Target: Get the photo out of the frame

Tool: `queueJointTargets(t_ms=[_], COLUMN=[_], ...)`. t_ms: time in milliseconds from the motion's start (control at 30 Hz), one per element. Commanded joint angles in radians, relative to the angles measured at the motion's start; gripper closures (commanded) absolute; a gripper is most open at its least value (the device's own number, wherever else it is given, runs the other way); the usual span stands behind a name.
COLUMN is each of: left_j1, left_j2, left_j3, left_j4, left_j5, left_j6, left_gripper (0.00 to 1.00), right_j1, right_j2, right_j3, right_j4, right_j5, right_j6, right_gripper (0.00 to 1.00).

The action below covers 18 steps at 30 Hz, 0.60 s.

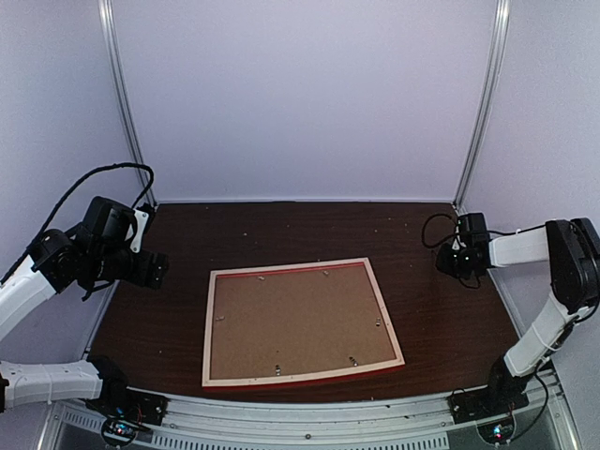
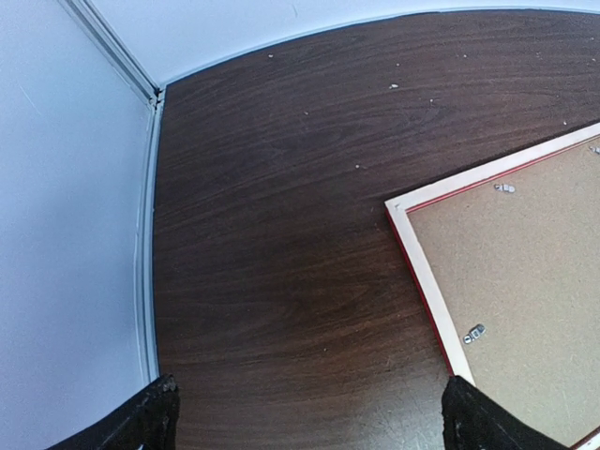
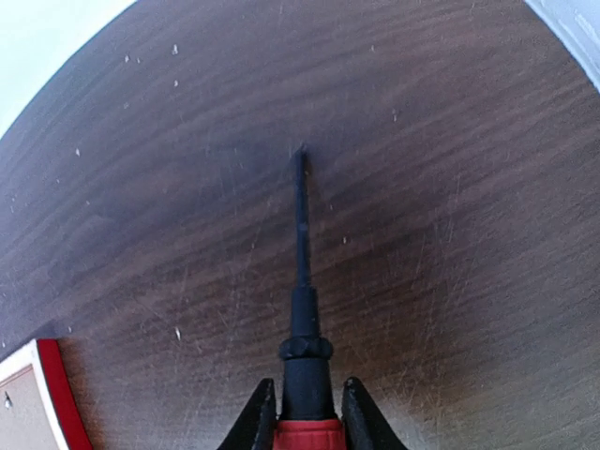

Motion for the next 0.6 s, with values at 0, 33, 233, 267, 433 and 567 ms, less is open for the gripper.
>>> queueJointTargets(t_ms=[0,33,233,267,433,567], left_j1=[0.006,0.006,0.006,0.005,0.006,0.006], left_j2=[-0.008,-0.009,-0.015,-0.014,-0.017,-0.019], left_j3=[-0.006,-0.005,-0.006,-0.006,-0.007,-0.008], left_j4=[0.022,0.022,0.022,0.022,0.021,0.022], left_j5=[0.009,0.009,0.011,0.012,0.012,0.013], left_j6=[0.016,0.016,0.016,0.015,0.016,0.016], left_gripper=[0.02,0.02,0.02,0.02,0.02,0.02], right_j1=[-0.006,-0.007,-0.006,-0.006,-0.006,-0.005], right_j2=[-0.007,-0.009,-0.017,-0.016,0.004,0.011], right_j3=[-0.005,-0.006,-0.003,-0.002,0.025,0.030], right_j4=[-0.069,-0.075,-0.104,-0.110,-0.160,-0.177], right_j5=[-0.004,-0.002,0.004,0.005,0.010,0.014], right_j6=[-0.010,-0.009,-0.018,-0.021,-0.040,-0.050], right_gripper=[0.76,0.76,0.77,0.77,0.75,0.73])
